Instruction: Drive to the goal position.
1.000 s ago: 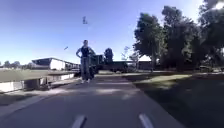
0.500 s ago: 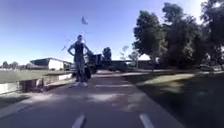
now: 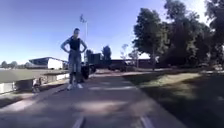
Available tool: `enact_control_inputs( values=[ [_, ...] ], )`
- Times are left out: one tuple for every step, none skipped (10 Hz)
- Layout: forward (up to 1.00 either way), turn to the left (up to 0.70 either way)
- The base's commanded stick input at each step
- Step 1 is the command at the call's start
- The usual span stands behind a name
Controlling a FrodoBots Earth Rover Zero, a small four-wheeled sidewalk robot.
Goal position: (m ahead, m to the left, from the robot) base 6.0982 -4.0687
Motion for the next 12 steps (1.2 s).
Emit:
enact_control_inputs(
  values=[
    [1.0,0.0],
    [1.0,0.0],
    [1.0,0.0],
    [1.0,0.0],
    [1.0,0.0],
    [1.0,0.0],
    [1.0,0.0],
    [1.0,0.0],
    [1.0,0.0],
    [1.0,0.0],
    [1.0,0.0],
    [1.0,0.0]
  ],
)
